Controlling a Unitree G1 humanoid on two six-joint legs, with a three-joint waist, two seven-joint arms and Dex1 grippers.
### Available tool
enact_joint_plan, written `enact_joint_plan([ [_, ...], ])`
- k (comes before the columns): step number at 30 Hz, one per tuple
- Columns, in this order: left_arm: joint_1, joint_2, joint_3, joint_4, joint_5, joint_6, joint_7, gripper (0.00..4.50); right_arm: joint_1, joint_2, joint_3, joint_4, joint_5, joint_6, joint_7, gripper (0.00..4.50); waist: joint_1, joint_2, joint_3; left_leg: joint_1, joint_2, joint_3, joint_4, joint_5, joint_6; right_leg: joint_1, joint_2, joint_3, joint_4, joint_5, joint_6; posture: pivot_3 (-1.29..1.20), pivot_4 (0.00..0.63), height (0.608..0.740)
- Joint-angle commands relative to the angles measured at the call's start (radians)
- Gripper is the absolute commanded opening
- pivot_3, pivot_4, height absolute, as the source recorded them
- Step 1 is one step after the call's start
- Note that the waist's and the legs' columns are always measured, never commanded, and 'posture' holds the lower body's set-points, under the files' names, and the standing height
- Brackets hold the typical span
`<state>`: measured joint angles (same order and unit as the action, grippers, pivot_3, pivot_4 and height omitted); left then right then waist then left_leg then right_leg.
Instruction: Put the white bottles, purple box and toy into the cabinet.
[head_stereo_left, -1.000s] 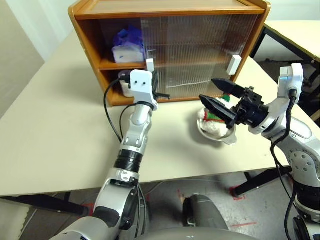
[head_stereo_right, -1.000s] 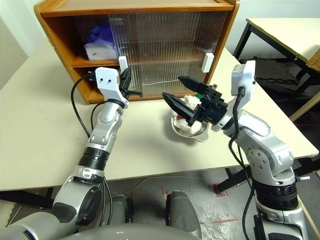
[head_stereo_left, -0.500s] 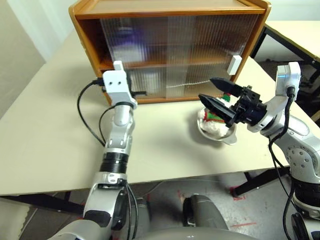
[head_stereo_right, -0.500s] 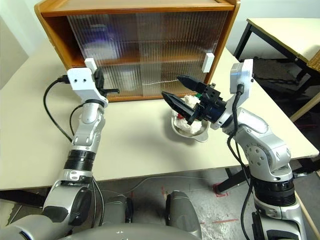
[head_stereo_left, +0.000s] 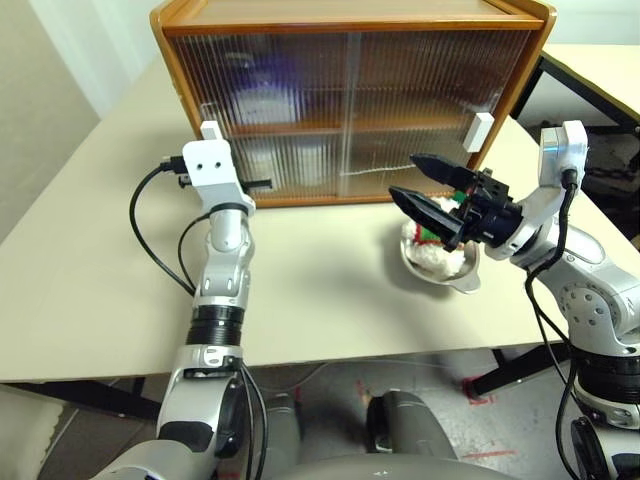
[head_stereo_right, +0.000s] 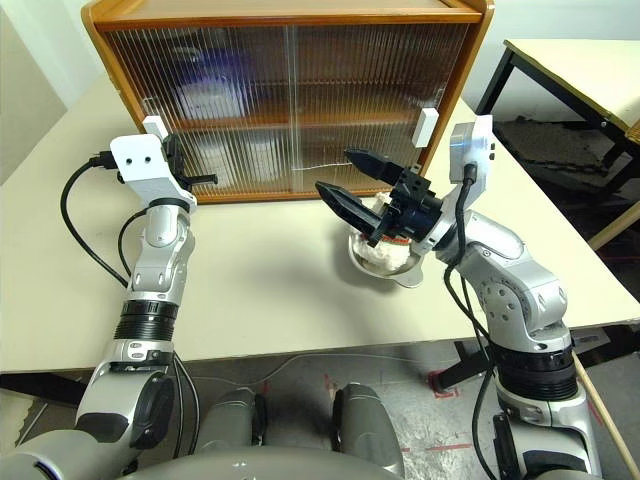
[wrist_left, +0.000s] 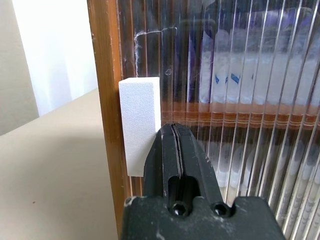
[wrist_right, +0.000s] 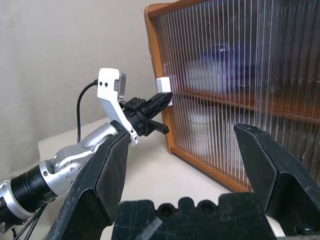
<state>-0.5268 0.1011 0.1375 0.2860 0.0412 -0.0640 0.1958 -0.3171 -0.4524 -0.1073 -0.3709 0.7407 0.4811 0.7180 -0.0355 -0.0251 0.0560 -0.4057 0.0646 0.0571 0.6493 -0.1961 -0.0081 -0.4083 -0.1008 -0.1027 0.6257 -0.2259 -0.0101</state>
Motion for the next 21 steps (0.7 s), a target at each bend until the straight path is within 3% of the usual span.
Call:
enact_joint_plan([
  [1, 0.002, -0.008, -0.004, -0.01, -0.066, -0.006, -0.087, 0.01, -0.012, 0.002, 0.007, 0.012, -0.015, -0.015, 0.007, 4.5, 0.001, 0.0, 0.0, 0.0, 0.0, 0.0, 0.0, 0.0, 0.0, 0.0, 0.0, 0.0, 0.0, 0.0, 0.0, -0.05, 0.0, 0.74],
  [5, 0.008, -0.015, -0.064, -0.02, -0.111, -0.024, -0.241, 0.01, -0.013, 0.002, 0.004, 0.018, -0.018, -0.016, 0.012, 4.5, 0.003, 0.0, 0.0, 0.0, 0.0, 0.0, 0.0, 0.0, 0.0, 0.0, 0.0, 0.0, 0.0, 0.0, 0.0, -0.05, 0.0, 0.74],
  [7, 0.026, -0.031, -0.104, -0.078, -0.228, -0.014, -0.422, 0.01, -0.013, 0.002, 0.005, 0.019, -0.021, -0.018, 0.016, 4.5, 0.006, 0.0, 0.0, -0.001, 0.0, 0.0, 0.0, 0.0, 0.0, 0.0, 0.0, 0.0, -0.001, 0.0, 0.0, -0.05, 0.0, 0.74],
  [11, 0.046, -0.004, -0.13, -0.163, -0.337, 0.035, -0.607, 0.18, -0.021, 0.003, 0.005, 0.037, -0.029, -0.025, 0.029, 4.5, 0.004, 0.0, 0.0, -0.001, 0.0, 0.001, 0.0, 0.0, 0.0, 0.0, -0.001, 0.0, -0.001, 0.0, -0.001, -0.03, 0.0, 0.74],
  [14, 0.051, 0.044, -0.147, -0.215, -0.392, 0.083, -0.722, 0.94, -0.031, 0.006, 0.009, 0.052, -0.035, -0.032, 0.035, 4.5, -0.004, 0.001, 0.0, 0.0, 0.0, 0.001, 0.0, 0.0, 0.0, 0.0, 0.001, 0.0, 0.0, -0.001, -0.001, -0.03, 0.0, 0.74],
  [21, -0.018, 0.192, -0.112, -0.24, -0.582, 0.259, -0.993, 3.69, -0.041, -0.001, -0.004, 0.077, -0.05, -0.045, 0.033, 4.5, 0.0, 0.002, 0.0, 0.001, 0.0, -0.001, 0.0, 0.0, 0.0, 0.0, 0.001, 0.0, 0.0, -0.001, -0.001, -0.04, 0.0, 0.74],
])
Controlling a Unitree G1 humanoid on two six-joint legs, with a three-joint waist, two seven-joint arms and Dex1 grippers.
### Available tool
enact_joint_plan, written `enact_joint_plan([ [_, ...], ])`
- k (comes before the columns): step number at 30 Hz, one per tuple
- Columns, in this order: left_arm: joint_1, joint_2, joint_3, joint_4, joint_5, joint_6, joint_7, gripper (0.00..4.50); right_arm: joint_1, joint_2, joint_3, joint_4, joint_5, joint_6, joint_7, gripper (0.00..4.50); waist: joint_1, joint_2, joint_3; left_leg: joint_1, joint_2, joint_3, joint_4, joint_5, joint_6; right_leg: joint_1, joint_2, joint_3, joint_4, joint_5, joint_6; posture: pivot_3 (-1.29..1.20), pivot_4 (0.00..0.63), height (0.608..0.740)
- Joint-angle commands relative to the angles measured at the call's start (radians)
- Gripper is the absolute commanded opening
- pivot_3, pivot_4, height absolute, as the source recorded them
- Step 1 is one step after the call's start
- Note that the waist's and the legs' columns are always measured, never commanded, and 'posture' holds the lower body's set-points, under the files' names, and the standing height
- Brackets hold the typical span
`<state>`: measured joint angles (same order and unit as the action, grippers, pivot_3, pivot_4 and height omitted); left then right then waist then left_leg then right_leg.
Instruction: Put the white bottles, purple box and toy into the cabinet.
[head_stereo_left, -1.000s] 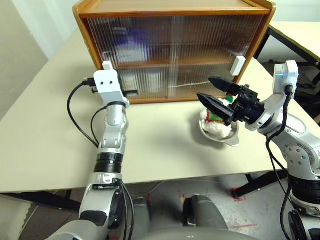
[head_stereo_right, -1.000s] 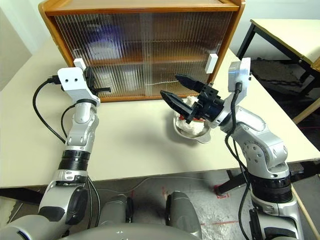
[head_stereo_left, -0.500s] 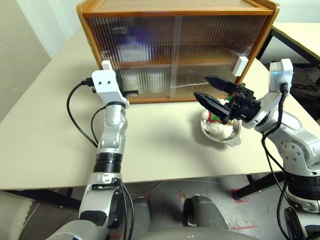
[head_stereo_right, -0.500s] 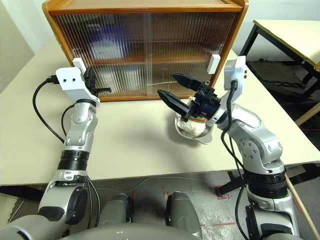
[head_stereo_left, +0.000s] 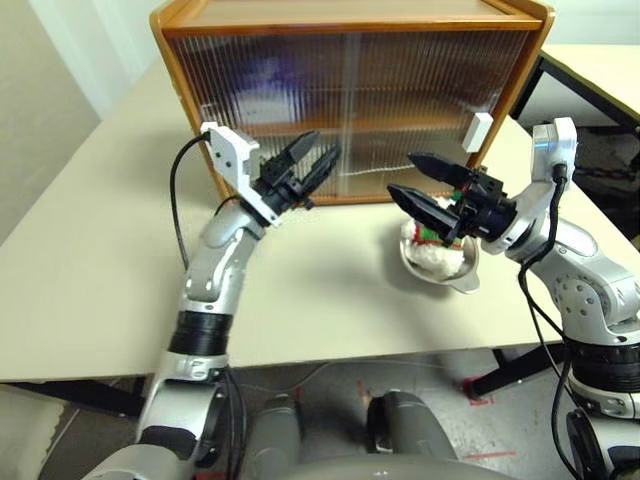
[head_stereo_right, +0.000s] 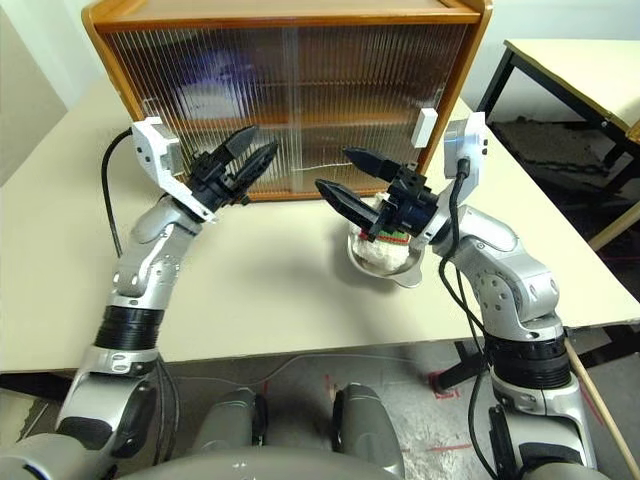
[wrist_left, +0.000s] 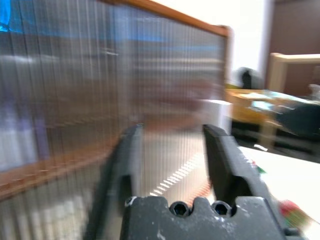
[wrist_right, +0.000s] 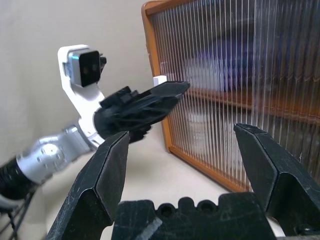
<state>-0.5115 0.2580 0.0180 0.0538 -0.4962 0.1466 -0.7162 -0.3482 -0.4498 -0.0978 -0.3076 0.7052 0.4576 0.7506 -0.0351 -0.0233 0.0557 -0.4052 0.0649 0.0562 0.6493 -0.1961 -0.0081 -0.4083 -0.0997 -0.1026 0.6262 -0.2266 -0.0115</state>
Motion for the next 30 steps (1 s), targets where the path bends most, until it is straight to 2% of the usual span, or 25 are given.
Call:
enact_joint_plan([
  [1, -0.043, 0.052, 0.01, -0.002, -0.058, 0.067, -0.108, 4.09, -0.009, -0.007, -0.018, 0.017, -0.018, -0.024, 0.0, 4.5, 0.001, 0.0, 0.0, 0.0, 0.0, 0.0, 0.0, 0.0, 0.0, 0.0, 0.0, 0.0, 0.0, 0.0, 0.0, -0.04, 0.0, 0.74],
  [2, -0.052, 0.068, 0.015, 0.003, -0.071, 0.081, -0.134, 4.48, -0.009, -0.01, -0.023, 0.02, -0.024, -0.029, -0.003, 4.5, 0.002, 0.0, 0.0, 0.0, 0.0, 0.0, 0.001, 0.0, 0.0, 0.0, 0.0, 0.0, 0.0, 0.0, 0.0, -0.04, 0.0, 0.74],
  [11, -0.067, 0.187, 0.048, 0.032, -0.099, 0.122, -0.296, 4.48, 0.024, -0.025, -0.079, 0.039, -0.073, -0.044, -0.07, 4.5, 0.0, 0.0, 0.0, 0.0, 0.0, 0.0, -0.002, 0.0, 0.0, 0.0, 0.0, 0.0, -0.001, -0.001, -0.002, -0.04, 0.0, 0.74],
  [21, -0.074, 0.194, 0.068, 0.057, -0.121, 0.153, -0.352, 4.48, 0.11, -0.094, -0.191, 0.127, -0.1, -0.106, -0.03, 4.5, -0.001, 0.0, 0.0, 0.0, 0.0, 0.0, -0.001, 0.0, 0.0, 0.0, 0.0, 0.0, -0.001, -0.001, -0.002, -0.08, 0.0, 0.74],
  [24, -0.079, 0.19, 0.069, 0.067, -0.117, 0.149, -0.361, 4.5, 0.101, -0.132, -0.222, 0.214, -0.121, -0.143, -0.002, 3.91, -0.003, 0.0, 0.0, 0.0, 0.0, 0.001, -0.001, 0.0, 0.0, 0.0, 0.0, 0.001, -0.001, -0.001, -0.002, -0.08, 0.0, 0.74],
  [30, -0.087, 0.189, 0.073, 0.076, -0.11, 0.15, -0.358, 4.5, 0.029, -0.188, -0.212, 0.391, -0.182, -0.195, 0.048, 1.69, -0.01, 0.001, 0.001, 0.001, 0.0, 0.001, -0.001, 0.0, 0.0, 0.0, 0.0, 0.001, 0.0, -0.001, -0.002, -0.07, 0.0, 0.74],
])
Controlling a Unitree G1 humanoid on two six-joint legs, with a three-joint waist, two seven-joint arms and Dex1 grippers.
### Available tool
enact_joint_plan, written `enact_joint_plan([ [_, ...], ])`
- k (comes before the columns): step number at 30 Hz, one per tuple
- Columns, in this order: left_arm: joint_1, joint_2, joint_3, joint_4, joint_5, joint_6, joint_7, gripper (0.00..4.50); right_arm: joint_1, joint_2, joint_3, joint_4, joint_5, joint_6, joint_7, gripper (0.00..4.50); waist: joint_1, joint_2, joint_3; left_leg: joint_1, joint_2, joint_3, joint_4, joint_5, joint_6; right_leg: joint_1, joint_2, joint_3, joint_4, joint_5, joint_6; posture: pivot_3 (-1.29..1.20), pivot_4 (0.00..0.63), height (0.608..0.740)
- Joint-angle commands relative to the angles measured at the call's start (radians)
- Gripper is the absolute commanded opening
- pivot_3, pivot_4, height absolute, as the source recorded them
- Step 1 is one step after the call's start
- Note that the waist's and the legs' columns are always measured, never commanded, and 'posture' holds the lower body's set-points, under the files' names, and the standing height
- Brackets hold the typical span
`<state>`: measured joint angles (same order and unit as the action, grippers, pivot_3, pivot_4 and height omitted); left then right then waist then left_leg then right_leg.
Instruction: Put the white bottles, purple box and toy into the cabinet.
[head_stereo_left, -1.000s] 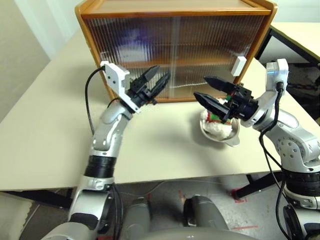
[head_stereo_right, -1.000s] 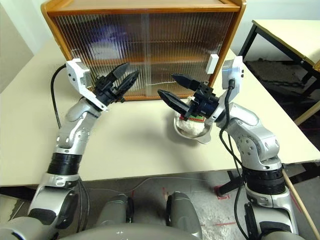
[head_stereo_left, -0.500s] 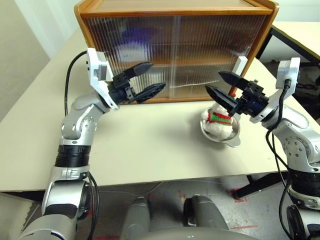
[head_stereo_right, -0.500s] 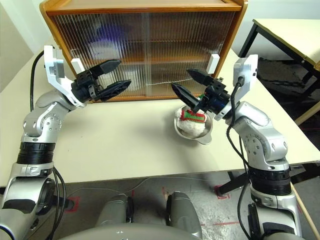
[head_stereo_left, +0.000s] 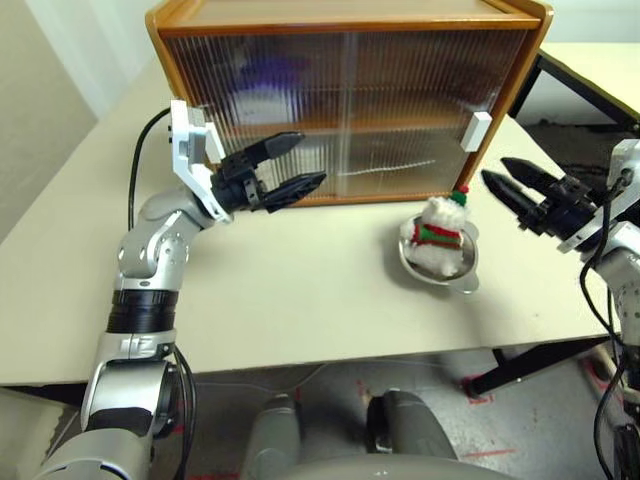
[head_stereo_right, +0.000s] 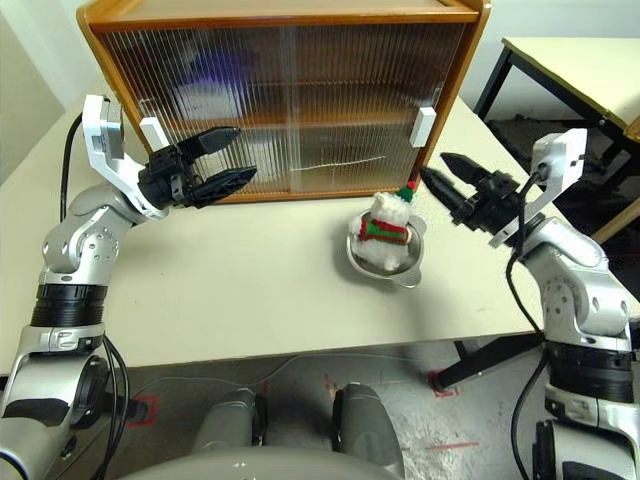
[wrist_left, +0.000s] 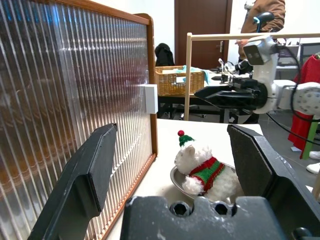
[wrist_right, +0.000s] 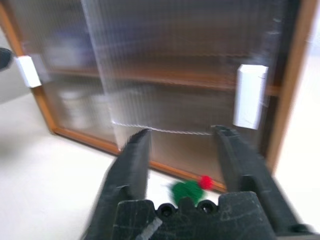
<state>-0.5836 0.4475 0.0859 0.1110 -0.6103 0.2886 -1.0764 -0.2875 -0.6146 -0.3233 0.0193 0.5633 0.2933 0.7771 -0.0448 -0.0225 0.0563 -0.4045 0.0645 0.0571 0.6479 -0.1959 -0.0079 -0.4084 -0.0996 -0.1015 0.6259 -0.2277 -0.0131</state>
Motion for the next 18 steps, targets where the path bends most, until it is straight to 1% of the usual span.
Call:
enact_joint_plan([
  [1, -0.016, -0.001, 0.008, 0.02, 0.004, 0.01, 0.008, 4.5, -0.049, -0.033, 0.025, 0.091, -0.058, -0.026, 0.02, 1.33, 0.0, 0.0, 0.0, 0.0, 0.0, 0.0, 0.0, 0.0, 0.0, 0.0, 0.0, 0.0, 0.0, 0.0, 0.0, -0.07, 0.0, 0.74],
  [4, -0.009, 0.003, 0.015, 0.01, 0.005, 0.011, 0.02, 4.5, -0.129, -0.03, 0.037, 0.173, -0.102, -0.026, -0.028, 0.2, -0.001, 0.0, 0.0, 0.0, 0.0, 0.0, 0.0, 0.0, 0.0, 0.0, 0.0, 0.0, 0.0, 0.0, 0.0, -0.05, 0.0, 0.74],
  [5, -0.007, 0.003, 0.016, 0.007, 0.005, 0.011, 0.022, 4.5, -0.144, -0.027, 0.037, 0.189, -0.107, -0.023, -0.034, 0.04, 0.0, 0.0, 0.0, 0.0, 0.0, 0.0, 0.0, 0.0, 0.0, 0.0, 0.0, 0.001, 0.0, 0.0, 0.001, -0.05, 0.0, 0.74],
  [10, 0.004, 0.004, 0.028, -0.007, 0.01, -0.001, 0.047, 4.5, -0.198, -0.003, 0.061, 0.239, -0.153, -0.049, -0.059, 0.04, 0.008, 0.0, 0.0, 0.0, 0.0, 0.0, 0.0, 0.001, 0.001, 0.0, 0.0, 0.001, 0.0, 0.0, 0.001, -0.02, 0.0, 0.74],
  [13, 0.012, 0.003, 0.032, -0.018, 0.008, 0.001, 0.057, 4.5, -0.243, 0.028, 0.066, 0.275, -0.182, -0.015, -0.138, 0.04, 0.009, 0.0, 0.0, -0.001, 0.0, 0.001, 0.0, 0.002, 0.003, 0.0, 0.0, 0.001, 0.0, 0.0, 0.001, -0.02, 0.0, 0.74],
  [18, 0.019, 0.003, 0.035, -0.033, 0.006, 0.006, 0.067, 4.5, -0.269, 0.074, 0.088, 0.277, -0.235, -0.025, -0.229, 0.04, 0.009, 0.0, 0.0, 0.0, 0.0, 0.001, 0.0, 0.001, 0.002, 0.0, 0.0, 0.001, 0.0, 0.001, 0.001, -0.01, 0.0, 0.74],
])
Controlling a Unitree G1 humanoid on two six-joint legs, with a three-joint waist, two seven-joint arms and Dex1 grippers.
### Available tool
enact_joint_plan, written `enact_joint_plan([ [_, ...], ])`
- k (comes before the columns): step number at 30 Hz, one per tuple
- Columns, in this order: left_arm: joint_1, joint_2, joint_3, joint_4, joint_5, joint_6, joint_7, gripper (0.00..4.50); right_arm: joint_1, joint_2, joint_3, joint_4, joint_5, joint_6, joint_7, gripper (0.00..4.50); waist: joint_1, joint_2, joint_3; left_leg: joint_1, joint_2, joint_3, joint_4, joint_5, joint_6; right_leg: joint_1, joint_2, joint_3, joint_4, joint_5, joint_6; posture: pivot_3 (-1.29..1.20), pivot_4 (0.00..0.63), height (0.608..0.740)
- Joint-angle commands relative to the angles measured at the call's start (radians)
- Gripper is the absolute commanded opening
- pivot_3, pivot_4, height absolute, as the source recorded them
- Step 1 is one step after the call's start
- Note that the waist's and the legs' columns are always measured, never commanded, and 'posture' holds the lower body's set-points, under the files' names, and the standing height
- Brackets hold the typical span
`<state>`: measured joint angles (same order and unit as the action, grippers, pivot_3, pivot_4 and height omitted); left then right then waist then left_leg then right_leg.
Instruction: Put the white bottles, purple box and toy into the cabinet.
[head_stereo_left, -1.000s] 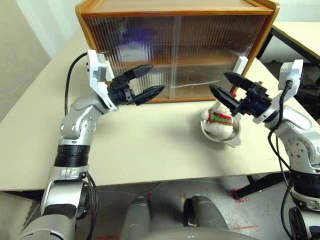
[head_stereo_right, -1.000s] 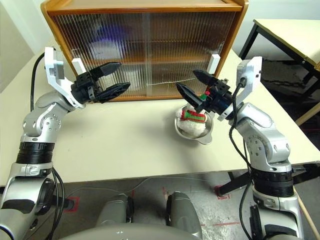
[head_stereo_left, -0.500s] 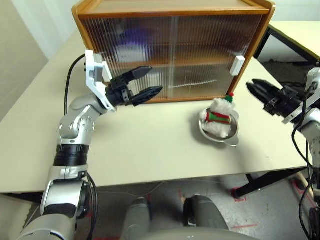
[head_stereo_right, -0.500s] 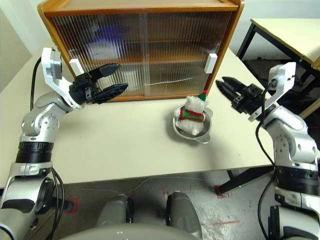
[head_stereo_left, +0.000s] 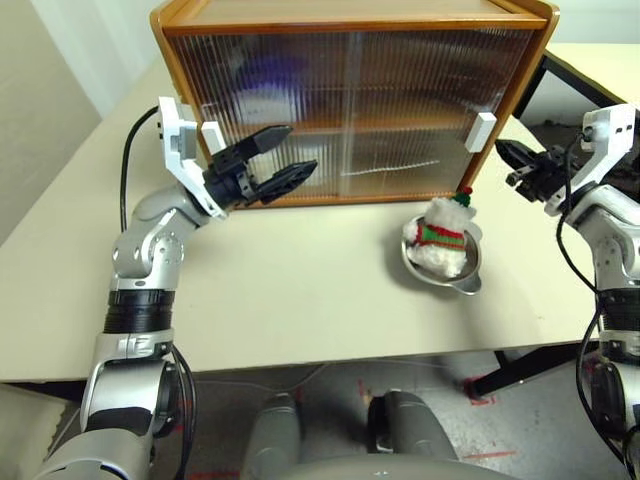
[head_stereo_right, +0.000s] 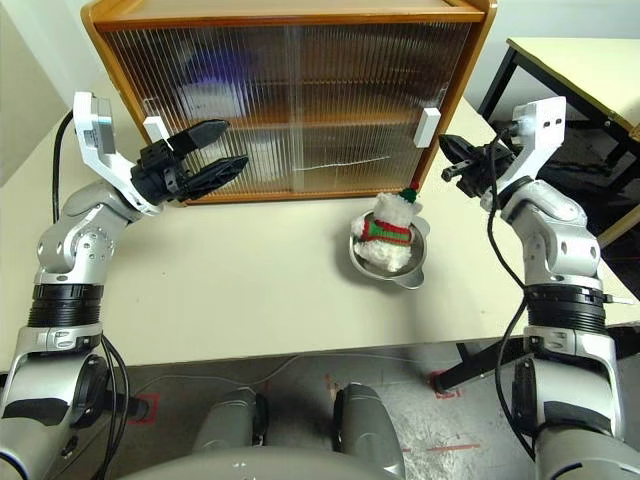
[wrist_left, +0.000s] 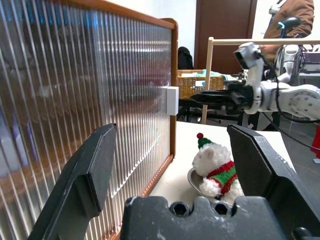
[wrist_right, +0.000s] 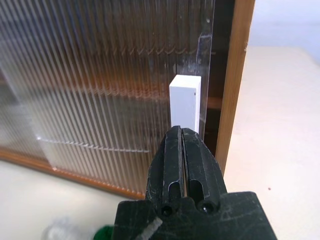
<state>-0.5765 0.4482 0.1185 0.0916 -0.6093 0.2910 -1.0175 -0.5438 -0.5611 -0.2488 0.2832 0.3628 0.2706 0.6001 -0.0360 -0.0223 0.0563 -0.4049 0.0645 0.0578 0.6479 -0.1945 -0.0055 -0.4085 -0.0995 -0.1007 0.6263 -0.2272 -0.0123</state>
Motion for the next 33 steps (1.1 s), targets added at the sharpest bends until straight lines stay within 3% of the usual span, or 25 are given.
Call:
enact_joint_plan([
  [1, 0.011, 0.002, 0.003, -0.015, 0.005, 0.005, 0.01, 4.5, -0.018, 0.028, 0.013, 0.018, -0.043, -0.005, -0.071, 0.04, 0.0, 0.0, 0.0, 0.0, 0.0, 0.0, 0.0, 0.0, 0.0, 0.0, 0.0, 0.0, 0.0, 0.0, 0.0, -0.01, 0.0, 0.74],
  [14, -0.003, -0.003, -0.006, -0.013, 0.009, 0.0, 0.013, 4.5, -0.049, 0.087, 0.023, 0.025, -0.106, -0.001, -0.191, 0.04, -0.001, 0.0, 0.0, 0.0, 0.0, 0.001, 0.0, 0.001, 0.002, 0.0, 0.0, 0.0, 0.0, 0.0, 0.0, -0.02, 0.0, 0.74],
  [33, 0.006, -0.005, -0.008, -0.047, 0.004, 0.012, 0.018, 4.5, -0.165, 0.127, 0.05, 0.131, -0.132, -0.054, -0.179, 0.04, -0.012, 0.002, 0.0, 0.002, 0.0, 0.003, 0.0, 0.002, 0.003, -0.001, 0.002, 0.005, 0.003, 0.001, 0.0, 0.0, 0.0, 0.74],
])
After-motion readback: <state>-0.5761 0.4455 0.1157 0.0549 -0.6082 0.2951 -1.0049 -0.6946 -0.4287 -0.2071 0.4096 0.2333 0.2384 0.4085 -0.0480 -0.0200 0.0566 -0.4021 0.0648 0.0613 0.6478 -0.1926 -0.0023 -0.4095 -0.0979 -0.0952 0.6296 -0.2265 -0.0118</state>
